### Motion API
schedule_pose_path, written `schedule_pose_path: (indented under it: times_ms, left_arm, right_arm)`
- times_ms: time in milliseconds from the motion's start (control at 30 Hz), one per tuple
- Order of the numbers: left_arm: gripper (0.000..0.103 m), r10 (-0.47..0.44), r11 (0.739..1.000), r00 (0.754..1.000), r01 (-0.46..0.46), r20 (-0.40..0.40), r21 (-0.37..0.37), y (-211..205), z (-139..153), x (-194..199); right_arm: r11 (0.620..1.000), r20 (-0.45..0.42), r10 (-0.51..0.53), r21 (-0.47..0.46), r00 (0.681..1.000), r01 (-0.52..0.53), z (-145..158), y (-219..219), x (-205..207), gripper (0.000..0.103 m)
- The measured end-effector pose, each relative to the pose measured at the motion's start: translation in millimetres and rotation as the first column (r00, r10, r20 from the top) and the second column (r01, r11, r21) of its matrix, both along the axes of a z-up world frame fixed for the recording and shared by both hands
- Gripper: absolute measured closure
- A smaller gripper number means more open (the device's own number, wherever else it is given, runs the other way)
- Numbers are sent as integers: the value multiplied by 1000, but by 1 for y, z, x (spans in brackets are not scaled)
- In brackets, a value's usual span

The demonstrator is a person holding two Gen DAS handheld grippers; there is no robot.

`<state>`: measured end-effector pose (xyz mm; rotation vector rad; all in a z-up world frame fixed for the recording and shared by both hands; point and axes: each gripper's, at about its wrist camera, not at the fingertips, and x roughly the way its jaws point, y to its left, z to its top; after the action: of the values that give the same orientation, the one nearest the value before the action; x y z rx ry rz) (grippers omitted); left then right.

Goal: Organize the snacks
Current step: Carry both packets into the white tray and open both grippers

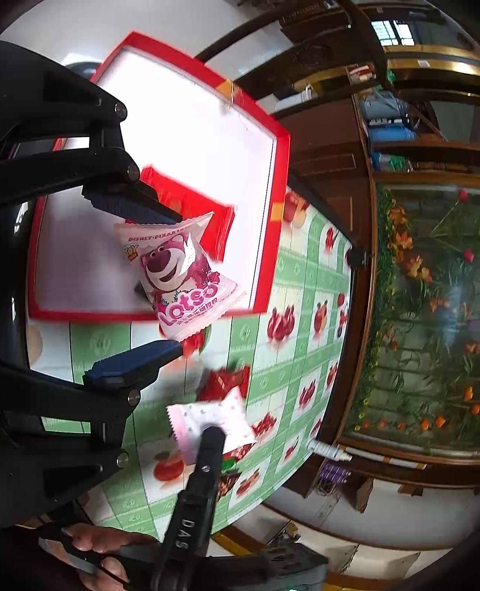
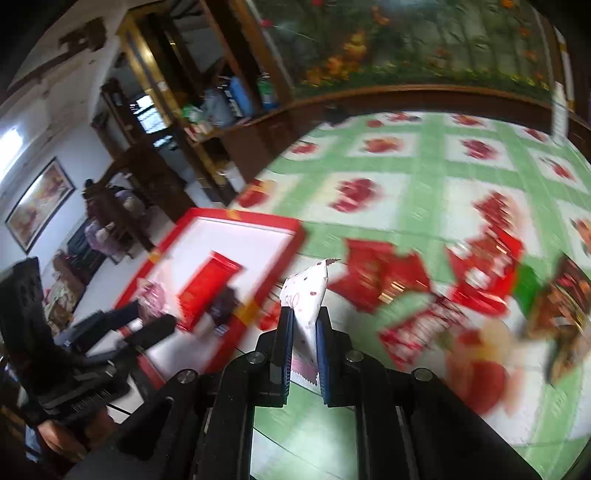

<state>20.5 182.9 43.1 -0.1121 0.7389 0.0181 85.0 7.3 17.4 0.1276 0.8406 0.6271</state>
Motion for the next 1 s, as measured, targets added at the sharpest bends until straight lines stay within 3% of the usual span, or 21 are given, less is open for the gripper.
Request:
schedule_pose_path:
  times_ms: [200, 333, 433, 467, 533, 567, 700, 1000]
  left_arm:
    - [42, 67, 997, 998, -67, -3, 29, 19, -5, -2]
    - [36, 140, 988, 990, -139, -14, 72, 29, -12, 2]
    - [34, 199, 974, 980, -196, -13, 114, 37, -14, 3]
    - [28, 208, 971, 978, -205, -12, 123, 38, -13, 3]
    - [26, 213, 969, 977, -211, -2, 130, 39, -12, 0]
    - [26, 213, 968, 977, -212, 8, 134, 40, -10, -2]
    - [26, 196, 973, 981, -196, 16, 119, 36, -8, -3]
    - [26, 61, 988, 998, -56, -30, 141, -14, -15, 8]
  right_arm:
    - [996, 0, 86, 33, 996, -86, 0, 51, 11, 92]
    - [989, 16, 133, 68, 991, -134, -4, 84, 15, 91]
    - [981, 51, 143, 128, 988, -149, -6, 98, 18, 86]
    - [977, 30, 150, 150, 988, -153, -9, 101, 22, 73]
    - [967, -11, 136, 218, 991, -130, -13, 94, 31, 55]
    - [965, -14, 116, 238, 993, -110, -14, 88, 32, 54]
    - [981, 34, 25, 189, 999, -31, -17, 57, 32, 54]
    - [976, -18, -168, 138, 986, 169, -38, -59, 37, 54]
